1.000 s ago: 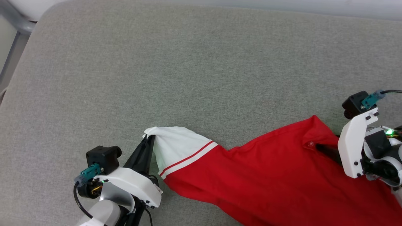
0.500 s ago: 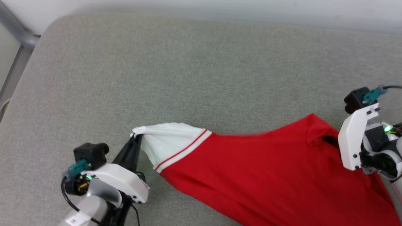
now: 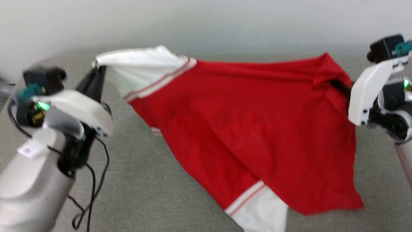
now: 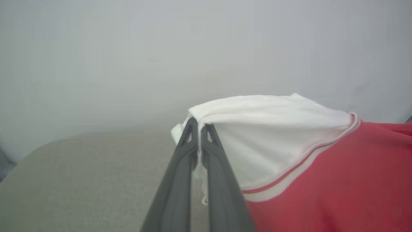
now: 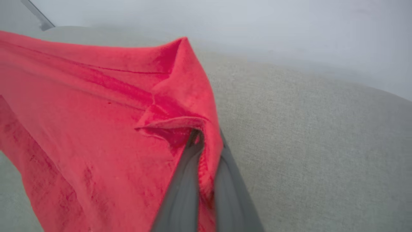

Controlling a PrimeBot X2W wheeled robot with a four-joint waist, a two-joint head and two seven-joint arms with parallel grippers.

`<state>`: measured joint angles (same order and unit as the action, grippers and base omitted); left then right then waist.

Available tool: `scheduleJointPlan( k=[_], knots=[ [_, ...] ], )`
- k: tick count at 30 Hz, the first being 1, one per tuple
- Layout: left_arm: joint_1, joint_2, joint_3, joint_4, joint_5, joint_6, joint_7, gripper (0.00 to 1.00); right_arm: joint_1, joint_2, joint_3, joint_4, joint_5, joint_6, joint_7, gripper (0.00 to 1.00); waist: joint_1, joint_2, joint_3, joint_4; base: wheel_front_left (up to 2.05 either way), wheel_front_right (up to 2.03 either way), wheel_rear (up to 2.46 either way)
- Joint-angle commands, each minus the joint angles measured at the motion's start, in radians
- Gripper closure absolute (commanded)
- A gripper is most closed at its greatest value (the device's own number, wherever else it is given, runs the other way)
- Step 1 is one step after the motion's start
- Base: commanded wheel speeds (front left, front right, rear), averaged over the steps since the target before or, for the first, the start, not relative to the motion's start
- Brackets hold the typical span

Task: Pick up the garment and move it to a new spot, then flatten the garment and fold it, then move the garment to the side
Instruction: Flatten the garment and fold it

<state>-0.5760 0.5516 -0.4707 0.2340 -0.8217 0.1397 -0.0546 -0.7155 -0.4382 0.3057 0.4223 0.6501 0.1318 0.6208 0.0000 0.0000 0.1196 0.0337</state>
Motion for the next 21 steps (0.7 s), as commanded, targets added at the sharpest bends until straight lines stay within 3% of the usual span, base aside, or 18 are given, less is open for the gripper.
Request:
scheduleJointPlan(
  k=[1, 9, 21],
  knots=[
    [-0.066, 0.004, 0.016, 0.031, 0.004, -0.009, 0.006, 1.00, -0.048, 0.010, -0.017, 0.015, -0.019, -0.002, -0.017, 1.00, 0.0000, 0.0000, 0.008, -0.022, 0.00, 0.00, 0.00],
    [-0.405, 0.007, 0.037, 0.182, 0.055, -0.060, 0.002, 1.00, -0.299, 0.066, -0.099, 0.080, -0.113, -0.002, -0.121, 1.00, 0.0000, 0.0000, 0.107, -0.060, 0.00, 0.00, 0.00],
    [-0.870, 0.019, 0.061, 0.338, 0.150, -0.067, -0.035, 1.00, -0.689, 0.119, -0.233, 0.172, -0.249, -0.004, -0.288, 1.00, 0.0000, 0.0000, 0.321, -0.053, 0.00, 0.00, 0.00]
  ],
)
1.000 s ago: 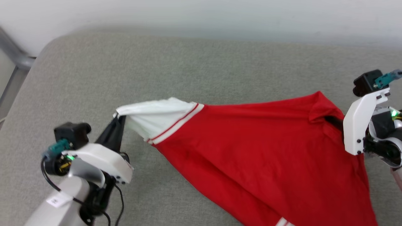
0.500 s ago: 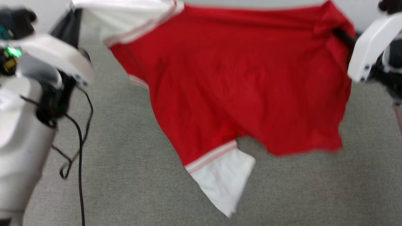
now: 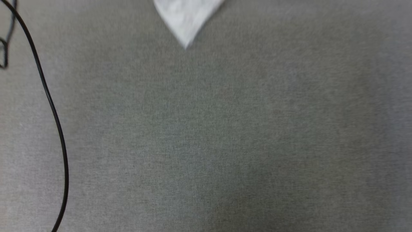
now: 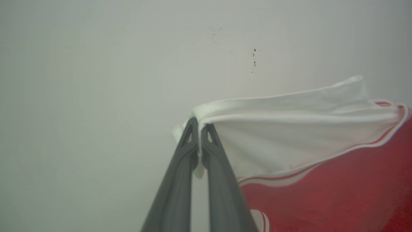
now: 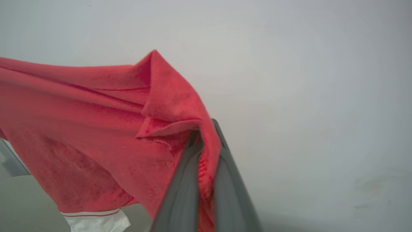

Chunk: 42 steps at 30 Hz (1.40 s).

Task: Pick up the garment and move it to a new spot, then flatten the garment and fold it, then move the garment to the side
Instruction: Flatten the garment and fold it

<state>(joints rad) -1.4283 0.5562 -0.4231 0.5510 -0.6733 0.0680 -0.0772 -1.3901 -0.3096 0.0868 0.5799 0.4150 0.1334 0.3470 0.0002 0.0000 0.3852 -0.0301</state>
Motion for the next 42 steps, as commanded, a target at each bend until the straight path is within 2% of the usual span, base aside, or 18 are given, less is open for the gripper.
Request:
scheduleJointPlan(
  k=[1, 5, 10, 14, 19, 24, 30, 36, 42],
  knots=[
    [-0.038, 0.008, 0.012, 0.036, 0.005, 0.000, -0.018, 1.00, -0.033, -0.008, -0.015, 0.024, -0.019, -0.005, -0.026, 1.00, -0.0002, 0.0000, 0.067, 0.013, 0.00, 0.00, 0.00],
    [-0.114, -0.010, 0.004, 0.092, 0.008, -0.020, -0.028, 1.00, -0.107, 0.004, -0.021, 0.060, -0.041, -0.005, -0.067, 1.00, -0.0002, 0.0000, 0.119, 0.026, 0.00, 0.00, 0.00],
    [-0.131, -0.041, -0.004, 0.153, -0.011, -0.044, -0.016, 1.00, -0.137, 0.028, -0.012, 0.111, -0.043, -0.005, -0.112, 1.00, -0.0002, 0.0000, 0.165, 0.032, 0.00, 0.00, 0.00],
    [-0.103, -0.068, 0.000, 0.209, -0.042, -0.067, -0.009, 1.00, -0.143, 0.046, 0.013, 0.159, -0.023, -0.004, -0.143, 1.00, -0.0002, 0.0000, 0.203, 0.039, 0.00, 0.00, 0.00],
    [-0.036, -0.093, 0.009, 0.275, -0.088, -0.096, -0.018, 1.00, -0.079, 0.052, 0.063, 0.216, 0.020, -0.004, -0.176, 1.00, -0.0002, 0.0000, 0.210, 0.041, 0.00, 0.00, 0.00],
    [0.110, -0.108, 0.019, 0.335, -0.135, -0.130, -0.051, 1.00, 0.057, 0.055, 0.140, 0.257, 0.083, -0.004, -0.213, 1.00, -0.0002, 0.0000, 0.164, 0.037, 0.00, 0.00, 0.00],
    [0.359, -0.123, 0.035, 0.359, -0.199, -0.159, -0.093, 1.00, 0.285, 0.022, 0.231, 0.249, 0.164, -0.004, -0.267, 1.00, -0.0002, 0.0000, 0.063, 0.039, 0.00, 0.00, 0.00],
    [0.630, -0.116, 0.059, 0.329, -0.251, -0.155, -0.133, 1.00, 0.520, -0.046, 0.303, 0.181, 0.247, -0.005, -0.316, 1.00, -0.0002, 0.0000, -0.054, 0.044, 0.00, 0.00, 0.00],
    [0.895, -0.102, 0.064, 0.224, -0.275, -0.109, -0.147, 1.00, 0.747, -0.116, 0.338, 0.080, 0.293, -0.008, -0.320, 1.00, -0.0002, 0.0000, -0.172, 0.055, 0.00, 0.00, 0.00]
  ],
)
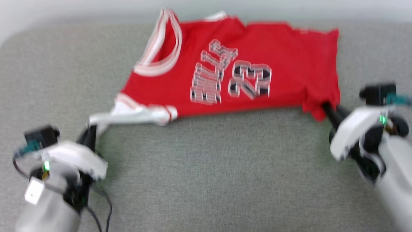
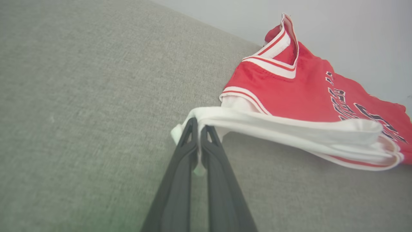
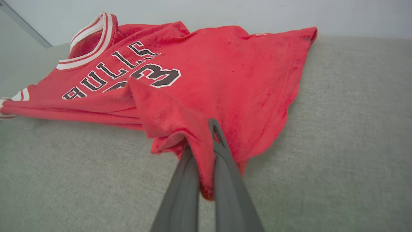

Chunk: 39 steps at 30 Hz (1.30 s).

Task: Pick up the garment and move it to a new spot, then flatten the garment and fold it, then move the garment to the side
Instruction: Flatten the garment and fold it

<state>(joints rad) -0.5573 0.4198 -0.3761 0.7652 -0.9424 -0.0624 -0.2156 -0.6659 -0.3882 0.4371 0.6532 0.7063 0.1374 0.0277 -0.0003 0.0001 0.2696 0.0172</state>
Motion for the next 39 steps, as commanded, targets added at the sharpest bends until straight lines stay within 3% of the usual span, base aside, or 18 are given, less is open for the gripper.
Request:
scheduleJointPlan(
  k=[1, 10, 18, 24, 29, 39],
  knots=[
    [0.063, 0.035, 0.016, -0.013, -0.008, 0.032, -0.008, 1.00, 0.062, -0.049, -0.011, -0.010, 0.007, -0.013, -0.001, 1.00, 0.0003, -0.0001, -0.078, 0.010, 0.00, 0.00, 0.00],
    [0.429, 0.086, 0.033, -0.326, -0.051, 0.188, 0.046, 1.00, 0.390, -0.074, -0.058, -0.173, -0.011, -0.013, 0.054, 1.00, 0.0003, -0.0001, -0.207, 0.018, 0.00, 0.00, 0.00],
    [0.723, 0.135, 0.077, -0.635, -0.092, 0.356, 0.081, 1.00, 0.654, -0.032, -0.147, -0.331, -0.075, -0.013, 0.134, 1.00, 0.0003, -0.0001, -0.266, 0.033, 0.00, 0.00, 0.00],
    [0.858, 0.150, 0.116, -0.801, -0.115, 0.436, 0.073, 1.00, 0.806, 0.016, -0.268, -0.439, -0.125, -0.013, 0.196, 1.00, 0.0003, -0.0001, -0.275, 0.051, 0.00, 0.00, 0.00],
    [0.836, 0.160, 0.097, -0.870, -0.100, 0.439, 0.093, 1.00, 0.867, 0.078, -0.346, -0.512, -0.161, -0.013, 0.243, 1.00, 0.0003, -0.0001, -0.272, 0.066, 0.00, 0.00, 0.00],
    [0.539, 0.121, -0.020, -0.795, -0.035, 0.353, 0.181, 1.00, 0.830, 0.165, -0.414, -0.599, -0.229, -0.008, 0.302, 1.00, 0.0003, -0.0001, -0.212, 0.060, 0.00, 0.00, 0.00]
  ],
)
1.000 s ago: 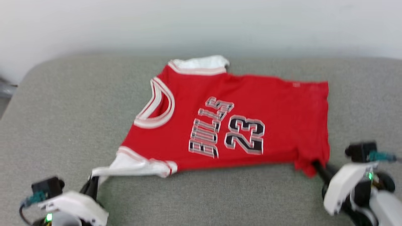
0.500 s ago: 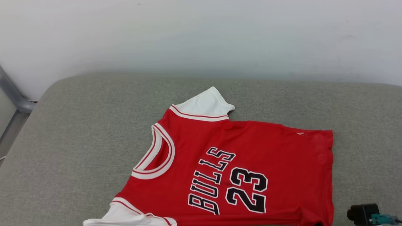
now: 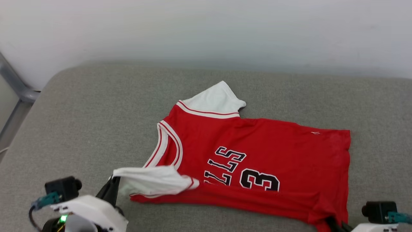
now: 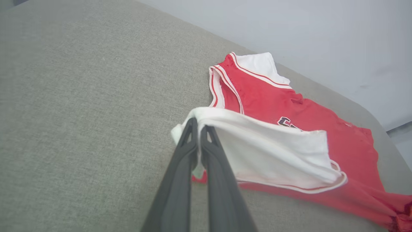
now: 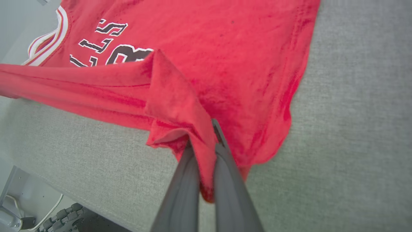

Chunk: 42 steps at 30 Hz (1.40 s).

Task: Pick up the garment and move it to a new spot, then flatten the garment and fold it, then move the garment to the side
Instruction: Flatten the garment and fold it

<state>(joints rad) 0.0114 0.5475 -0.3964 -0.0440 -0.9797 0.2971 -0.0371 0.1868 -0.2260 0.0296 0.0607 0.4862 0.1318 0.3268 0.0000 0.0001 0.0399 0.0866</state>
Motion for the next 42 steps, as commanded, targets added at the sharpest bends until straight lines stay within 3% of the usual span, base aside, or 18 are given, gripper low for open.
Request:
scheduleJointPlan(
  k=[1, 17, 18, 19, 20, 21, 22, 23, 29, 35, 42],
  knots=[
    [-0.056, -0.013, -0.010, 0.033, 0.006, -0.016, 0.010, 1.00, -0.030, 0.006, -0.005, -0.008, -0.014, -0.002, 0.005, 1.00, 0.0000, -0.0001, 0.028, -0.013, 0.00, 0.00, 0.00],
    [-0.320, -0.100, -0.120, 0.402, 0.000, -0.166, 0.130, 1.00, -0.154, -0.004, 0.076, 0.122, -0.033, -0.002, -0.008, 1.00, 0.0000, -0.0001, 0.149, -0.062, 0.00, 0.00, 0.00],
    [-0.329, -0.103, -0.122, 0.420, 0.000, -0.174, 0.134, 1.00, -0.161, -0.005, 0.078, 0.131, -0.031, -0.002, -0.011, 0.92, 0.0000, -0.0001, 0.150, -0.063, 0.00, 0.00, 0.00],
    [-0.329, -0.103, -0.122, 0.420, 0.000, -0.174, 0.134, 1.00, -0.161, -0.005, 0.078, 0.131, -0.031, -0.002, -0.011, 0.92, 0.0000, -0.0001, 0.150, -0.063, 0.00, 0.00, 0.00],
    [-0.334, -0.105, -0.126, 0.434, 0.000, -0.180, 0.137, 0.91, -0.165, -0.005, 0.080, 0.139, -0.031, -0.002, -0.012, 0.75, 0.0000, -0.0001, 0.151, -0.064, 0.00, 0.00, 0.00],
    [-0.341, -0.109, -0.129, 0.450, 0.001, -0.184, 0.137, 0.69, -0.167, -0.002, 0.081, 0.145, -0.027, -0.002, -0.013, 0.54, 0.0000, -0.0001, 0.150, -0.064, 0.00, 0.00, 0.00],
    [-0.345, -0.114, -0.127, 0.462, -0.003, -0.189, 0.133, 0.44, -0.172, -0.002, 0.083, 0.143, -0.029, -0.002, -0.026, 0.00, 0.0000, -0.0001, 0.148, -0.064, 0.00, 0.00, 0.00],
    [-0.351, -0.115, -0.125, 0.473, -0.001, -0.189, 0.125, 0.00, -0.179, 0.000, 0.076, 0.141, -0.029, -0.002, -0.044, 0.00, 0.0000, -0.0001, 0.144, -0.063, 0.00, 0.00, 0.00],
    [-0.366, -0.113, -0.106, 0.511, 0.006, -0.196, 0.075, 0.00, -0.199, -0.005, 0.073, 0.096, -0.048, -0.002, -0.176, 0.00, 0.0000, -0.0001, 0.107, -0.060, 0.00, 0.00, 0.00],
    [-0.330, -0.082, -0.090, 0.489, 0.014, -0.172, 0.049, 0.00, -0.199, 0.006, 0.031, 0.040, -0.113, -0.002, -0.298, 0.00, 0.0000, -0.0001, 0.057, -0.057, 0.00, 0.00, 0.00],
    [-0.298, -0.005, -0.066, 0.389, 0.010, -0.131, 0.085, 0.00, -0.149, 0.073, -0.070, -0.041, -0.220, -0.002, -0.303, 0.00, 0.0000, -0.0001, 0.022, -0.061, 0.00, 0.00, 0.00]
  ],
)
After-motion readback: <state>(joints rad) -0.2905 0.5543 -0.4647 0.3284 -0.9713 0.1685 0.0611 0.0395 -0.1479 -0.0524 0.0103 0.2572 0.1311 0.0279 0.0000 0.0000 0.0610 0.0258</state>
